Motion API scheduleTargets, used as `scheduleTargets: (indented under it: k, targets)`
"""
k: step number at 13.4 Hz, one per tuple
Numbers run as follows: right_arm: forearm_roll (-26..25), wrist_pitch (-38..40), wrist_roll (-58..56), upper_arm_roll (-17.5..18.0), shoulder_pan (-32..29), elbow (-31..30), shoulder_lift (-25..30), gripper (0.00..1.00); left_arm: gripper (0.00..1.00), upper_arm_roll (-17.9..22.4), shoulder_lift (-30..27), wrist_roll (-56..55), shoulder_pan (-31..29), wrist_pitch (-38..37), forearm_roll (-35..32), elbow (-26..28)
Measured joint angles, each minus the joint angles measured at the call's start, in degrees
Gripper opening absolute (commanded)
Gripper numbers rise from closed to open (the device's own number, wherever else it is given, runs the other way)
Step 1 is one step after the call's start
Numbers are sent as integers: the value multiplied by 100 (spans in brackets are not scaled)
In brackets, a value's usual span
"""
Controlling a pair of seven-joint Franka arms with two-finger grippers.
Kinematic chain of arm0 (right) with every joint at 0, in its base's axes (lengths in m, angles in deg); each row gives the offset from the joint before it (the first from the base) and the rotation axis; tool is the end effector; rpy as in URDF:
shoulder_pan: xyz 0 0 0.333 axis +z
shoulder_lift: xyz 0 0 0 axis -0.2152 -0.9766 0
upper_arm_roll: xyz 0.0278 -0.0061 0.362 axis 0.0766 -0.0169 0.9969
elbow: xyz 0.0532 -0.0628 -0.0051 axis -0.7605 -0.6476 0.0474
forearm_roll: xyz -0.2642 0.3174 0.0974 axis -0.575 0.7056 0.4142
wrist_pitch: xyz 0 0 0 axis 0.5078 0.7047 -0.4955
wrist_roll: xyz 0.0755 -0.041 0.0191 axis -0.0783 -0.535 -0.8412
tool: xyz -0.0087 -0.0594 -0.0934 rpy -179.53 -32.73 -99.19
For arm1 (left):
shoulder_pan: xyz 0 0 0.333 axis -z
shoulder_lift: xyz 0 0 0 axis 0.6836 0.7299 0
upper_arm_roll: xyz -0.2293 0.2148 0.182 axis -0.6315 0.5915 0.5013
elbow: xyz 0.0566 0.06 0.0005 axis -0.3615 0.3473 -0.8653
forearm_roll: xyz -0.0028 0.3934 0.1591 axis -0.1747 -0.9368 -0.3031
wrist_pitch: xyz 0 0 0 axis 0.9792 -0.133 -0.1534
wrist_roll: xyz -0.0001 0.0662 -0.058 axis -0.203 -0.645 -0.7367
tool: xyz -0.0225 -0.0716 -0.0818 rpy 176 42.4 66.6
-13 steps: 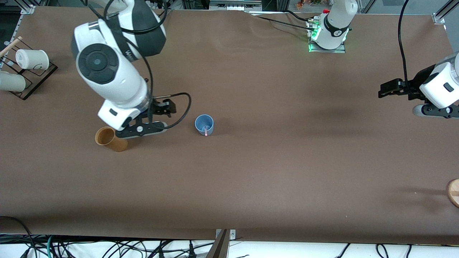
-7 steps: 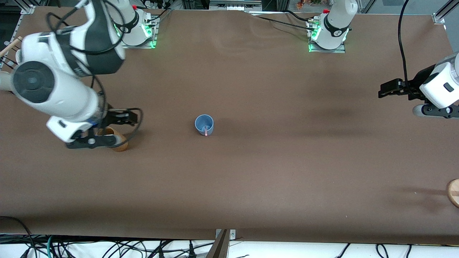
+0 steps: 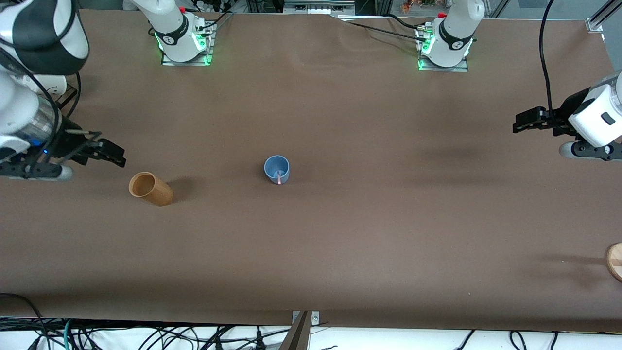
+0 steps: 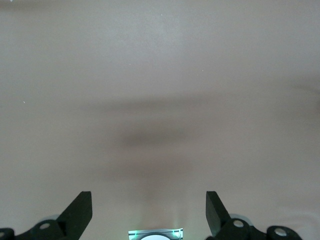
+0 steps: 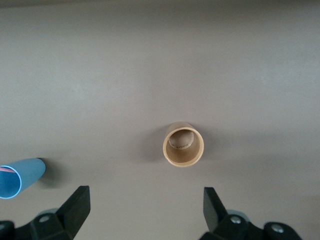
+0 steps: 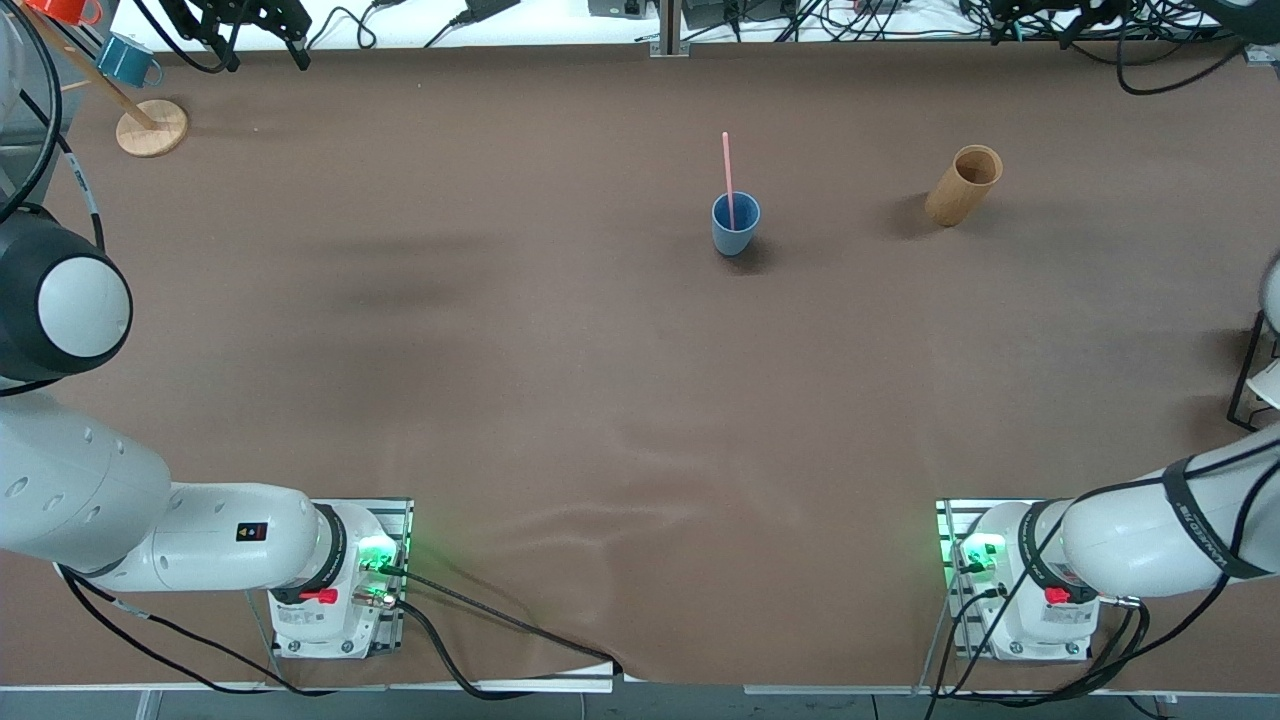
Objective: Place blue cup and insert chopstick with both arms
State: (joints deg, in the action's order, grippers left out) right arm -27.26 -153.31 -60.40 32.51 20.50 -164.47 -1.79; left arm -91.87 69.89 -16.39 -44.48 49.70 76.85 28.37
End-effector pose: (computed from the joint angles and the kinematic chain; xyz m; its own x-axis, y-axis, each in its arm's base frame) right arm 0.6410 0.0439 0.5782 0.9947 -0.0712 0.0746 -0.0678 -0.9966 -0.0470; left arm 0.6262 -0.0125 0.6194 0.9784 -0.0421 -0.2022 -0.0323 -0.9981 0.0518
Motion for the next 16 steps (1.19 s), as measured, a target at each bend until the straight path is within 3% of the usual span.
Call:
scheduleTargets:
  k: [2,6,16]
  targets:
    - [-1,-17,-2,199,-335,-328,397,100,100,-1,0,0,1,5,0,0]
    - [-7,472,-336,249,-615,-435,747,100,100,-2,7,0,1,10,0,0]
    - [-298,651,-708,317,-637,-466,745,100,100,-28,26,0,24,68,0,-40]
